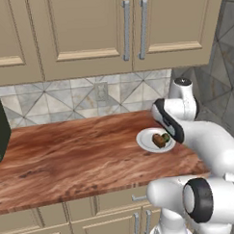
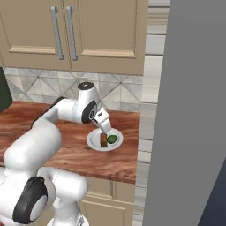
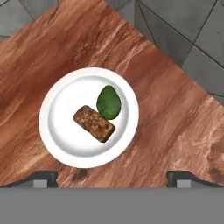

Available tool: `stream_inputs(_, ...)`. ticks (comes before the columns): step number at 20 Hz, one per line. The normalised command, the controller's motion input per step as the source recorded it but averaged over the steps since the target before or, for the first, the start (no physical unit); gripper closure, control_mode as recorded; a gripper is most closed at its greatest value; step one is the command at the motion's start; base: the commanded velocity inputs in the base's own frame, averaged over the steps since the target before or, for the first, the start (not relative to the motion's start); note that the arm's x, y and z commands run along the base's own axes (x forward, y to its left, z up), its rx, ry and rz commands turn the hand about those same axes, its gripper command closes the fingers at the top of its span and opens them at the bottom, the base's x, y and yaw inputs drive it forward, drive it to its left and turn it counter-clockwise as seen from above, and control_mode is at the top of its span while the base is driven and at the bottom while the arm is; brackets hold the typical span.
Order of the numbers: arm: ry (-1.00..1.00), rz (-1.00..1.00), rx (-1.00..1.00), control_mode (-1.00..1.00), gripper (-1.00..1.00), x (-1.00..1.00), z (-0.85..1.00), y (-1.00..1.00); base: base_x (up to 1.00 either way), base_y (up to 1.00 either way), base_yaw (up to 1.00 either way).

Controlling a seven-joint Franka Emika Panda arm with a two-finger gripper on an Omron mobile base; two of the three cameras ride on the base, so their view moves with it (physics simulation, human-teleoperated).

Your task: Pick the avocado and bread from the counter and place them on the plate. Then pick the jam from the cabinet and place it next to the plate. Lastly close the cabinet door.

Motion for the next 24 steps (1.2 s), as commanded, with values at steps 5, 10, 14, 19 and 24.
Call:
stream_inputs(5, -0.14, 0.0, -0.02, -1.0, -1.0, -0.72, 0.73, 0.42, 0.0, 0.0, 0.0)
stream_inputs(10, -0.17, 0.05, -0.06, -1.0, -1.0, -0.65, 0.81, 0.47, 0.0, 0.0, 0.0)
stream_inputs(14, -0.21, 0.08, -0.11, -1.0, -1.0, -0.35, 0.57, 0.58, 0.0, 0.0, 0.0)
stream_inputs(19, 0.0, 0.0, 0.0, -1.0, -1.0, -0.03, 0.01, 0.09, 0.0, 0.0, 0.0)
stream_inputs(24, -0.09, 0.0, 0.0, -1.0, -1.0, -0.19, 0.0, 0.0, 0.0, 0.0, 0.0)
